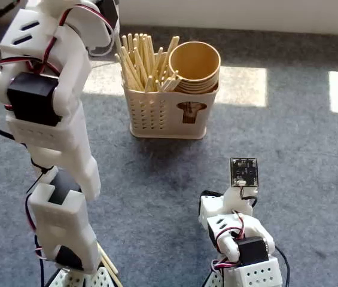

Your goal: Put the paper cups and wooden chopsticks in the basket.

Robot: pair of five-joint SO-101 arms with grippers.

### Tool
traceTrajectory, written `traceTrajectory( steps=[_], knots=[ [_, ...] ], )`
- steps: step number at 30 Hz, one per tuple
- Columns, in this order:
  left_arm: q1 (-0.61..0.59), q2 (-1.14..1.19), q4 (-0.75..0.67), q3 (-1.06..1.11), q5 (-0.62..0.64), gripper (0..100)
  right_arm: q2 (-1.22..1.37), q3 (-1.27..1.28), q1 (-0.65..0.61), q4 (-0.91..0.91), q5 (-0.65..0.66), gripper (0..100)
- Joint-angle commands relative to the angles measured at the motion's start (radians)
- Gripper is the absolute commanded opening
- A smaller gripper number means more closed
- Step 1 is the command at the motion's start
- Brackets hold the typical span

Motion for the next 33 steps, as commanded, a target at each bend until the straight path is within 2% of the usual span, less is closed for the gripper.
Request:
traceTrajectory(
  steps=[1,8,16,23,29,33],
  knots=[
    [0.041,-0.013,-0.091,-0.024,0.002,1,-0.019,0.111,0.01,0.005,-0.009,0.6],
    [0.048,0.042,-0.209,0.03,0.0,1,-0.019,0.111,0.01,0.005,-0.009,0.6],
    [0.044,0.18,-0.207,-0.007,0.002,1,-0.019,0.111,0.01,0.005,-0.009,0.6],
    [0.042,0.278,-0.002,-0.088,0.002,1,-0.019,0.111,0.01,0.005,-0.009,0.6],
    [0.038,0.285,0.167,-0.085,0.006,19,-0.019,0.111,0.01,0.005,-0.009,0.6],
    [0.024,0.259,0.232,-0.085,0.002,18,-0.019,0.111,0.01,0.005,-0.009,0.6]
  ],
)
